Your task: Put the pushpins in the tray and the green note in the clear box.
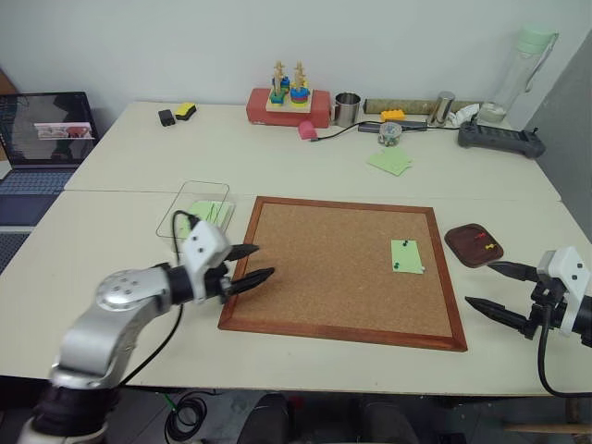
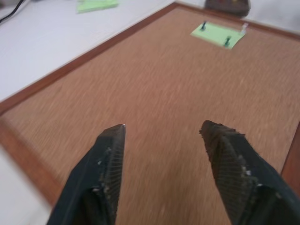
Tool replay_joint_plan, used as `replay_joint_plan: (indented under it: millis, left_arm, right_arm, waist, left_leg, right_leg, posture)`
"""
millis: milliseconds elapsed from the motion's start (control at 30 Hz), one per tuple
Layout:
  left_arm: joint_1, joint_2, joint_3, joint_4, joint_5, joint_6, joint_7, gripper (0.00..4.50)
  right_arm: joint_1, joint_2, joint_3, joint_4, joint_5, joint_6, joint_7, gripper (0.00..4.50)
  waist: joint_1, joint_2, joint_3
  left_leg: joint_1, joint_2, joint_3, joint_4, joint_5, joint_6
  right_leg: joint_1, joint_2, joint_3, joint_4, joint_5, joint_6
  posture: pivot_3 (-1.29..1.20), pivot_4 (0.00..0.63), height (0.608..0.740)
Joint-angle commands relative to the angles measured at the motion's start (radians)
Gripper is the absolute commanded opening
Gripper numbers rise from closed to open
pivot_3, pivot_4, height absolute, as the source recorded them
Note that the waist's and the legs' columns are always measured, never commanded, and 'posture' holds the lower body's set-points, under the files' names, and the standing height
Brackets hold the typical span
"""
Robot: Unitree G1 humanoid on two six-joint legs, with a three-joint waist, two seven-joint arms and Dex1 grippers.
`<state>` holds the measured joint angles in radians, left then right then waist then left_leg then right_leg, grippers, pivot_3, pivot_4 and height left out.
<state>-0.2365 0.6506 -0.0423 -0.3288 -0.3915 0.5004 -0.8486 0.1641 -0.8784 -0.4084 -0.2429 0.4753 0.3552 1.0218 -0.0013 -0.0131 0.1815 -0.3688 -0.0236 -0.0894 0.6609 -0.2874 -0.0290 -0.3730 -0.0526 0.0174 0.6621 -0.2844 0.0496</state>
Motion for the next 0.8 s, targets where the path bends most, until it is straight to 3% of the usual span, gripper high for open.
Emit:
replay_joint_plan:
  millis: [33, 367, 800]
  left_arm:
    - [-0.085, -0.090, -0.104, 0.079, 0.078, -0.064, 0.034, 1.76]
    - [-0.217, -0.302, -0.246, 0.376, 0.219, -0.235, 0.064, 0.00]
    - [-0.202, -0.383, -0.255, 0.560, 0.263, -0.307, 0.058, 0.00]
  right_arm:
    - [-0.039, 0.021, 0.008, -0.059, 0.030, 0.020, -0.033, 4.50]
    - [-0.201, 0.061, 0.134, 0.002, -0.023, 0.004, -0.083, 4.50]
    - [-0.528, 0.154, 0.377, 0.316, -0.216, -0.038, -0.143, 4.50]
  waist:
    - [-0.001, 0.000, 0.000]
    - [-0.001, -0.001, 0.000]
    - [-0.002, 0.001, 0.000]
  left_leg:
    - [0.000, 0.000, 0.000, 0.000, 0.000, 0.000]
    - [0.000, -0.001, 0.001, 0.001, 0.000, 0.000]
    - [0.001, -0.001, 0.001, 0.001, 0.000, 0.000]
  right_leg:
    - [0.000, 0.000, 0.000, 0.000, 0.000, 0.000]
    - [0.000, 0.000, 0.000, 0.001, 0.001, 0.001]
    - [0.000, 0.000, 0.000, 0.001, 0.001, 0.001]
  posture:
    - [0.00, 0.150, 0.740]
    - [0.00, 0.150, 0.740]
    - [0.00, 0.150, 0.740]
